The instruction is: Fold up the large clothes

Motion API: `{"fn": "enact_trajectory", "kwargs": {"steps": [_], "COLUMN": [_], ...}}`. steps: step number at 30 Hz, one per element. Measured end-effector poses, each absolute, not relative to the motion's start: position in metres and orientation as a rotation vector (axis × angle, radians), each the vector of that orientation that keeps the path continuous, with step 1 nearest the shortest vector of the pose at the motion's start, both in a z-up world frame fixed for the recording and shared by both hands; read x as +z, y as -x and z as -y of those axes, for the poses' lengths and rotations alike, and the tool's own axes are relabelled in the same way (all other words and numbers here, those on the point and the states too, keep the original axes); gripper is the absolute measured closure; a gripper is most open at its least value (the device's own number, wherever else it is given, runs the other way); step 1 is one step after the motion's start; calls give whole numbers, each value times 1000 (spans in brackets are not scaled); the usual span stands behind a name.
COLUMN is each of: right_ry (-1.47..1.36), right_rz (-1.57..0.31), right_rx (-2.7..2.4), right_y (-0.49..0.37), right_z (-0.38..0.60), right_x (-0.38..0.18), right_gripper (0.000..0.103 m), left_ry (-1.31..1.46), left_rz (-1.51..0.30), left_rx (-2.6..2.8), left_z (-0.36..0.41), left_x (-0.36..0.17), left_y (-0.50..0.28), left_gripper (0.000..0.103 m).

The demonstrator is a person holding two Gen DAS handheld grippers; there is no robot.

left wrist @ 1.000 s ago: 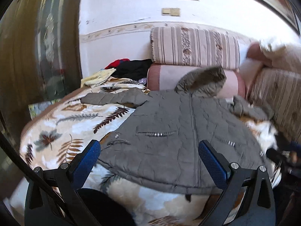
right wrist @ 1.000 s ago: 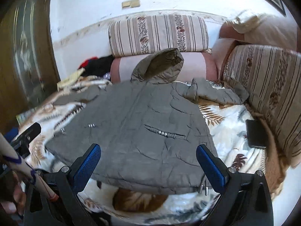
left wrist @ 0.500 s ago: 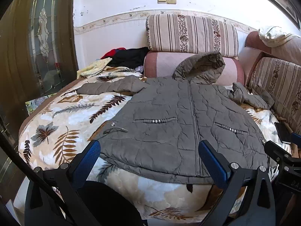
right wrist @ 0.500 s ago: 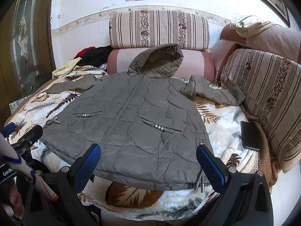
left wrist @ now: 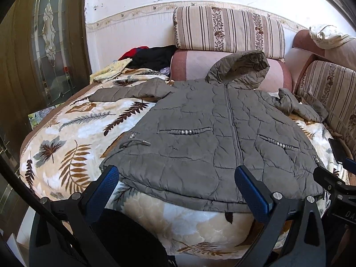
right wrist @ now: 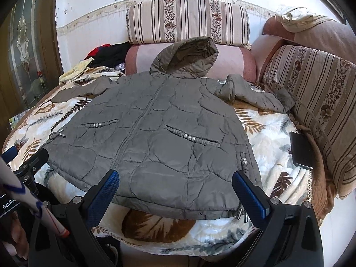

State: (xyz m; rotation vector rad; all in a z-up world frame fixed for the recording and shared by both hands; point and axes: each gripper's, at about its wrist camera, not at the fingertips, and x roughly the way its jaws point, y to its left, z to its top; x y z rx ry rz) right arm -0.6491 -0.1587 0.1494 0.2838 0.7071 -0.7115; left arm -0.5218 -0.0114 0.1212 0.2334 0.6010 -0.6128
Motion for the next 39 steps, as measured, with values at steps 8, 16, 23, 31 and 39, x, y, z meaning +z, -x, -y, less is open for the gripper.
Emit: {"fn": "enact_trajectory", "kwargs": {"steps": [8, 16, 23, 31, 39], "right_ry": [-301, -308, -313, -328, -353], "right_rz": [-714, -705, -686, -662, -667], "right_rx": [-703, -695, -688, -690, -741], "right_y": [650, 652, 654, 659, 652], "right_z": [161, 160, 158, 165, 195], "right_x": [145, 147, 151, 158, 153], "right_gripper": [0, 0, 0, 0, 0], "left_ry": [-262, -282, -300, -290, -298], "left_rz": [-610, -602, -589, -601, -648], "left_rx": [-597, -593, -598, -606, -624], "left_z": [16, 15, 16, 24, 58], "left_x": [115, 116, 121, 131, 122], "left_y": [523, 527, 532, 523, 489], "left_gripper": [0, 0, 0, 0, 0]}}
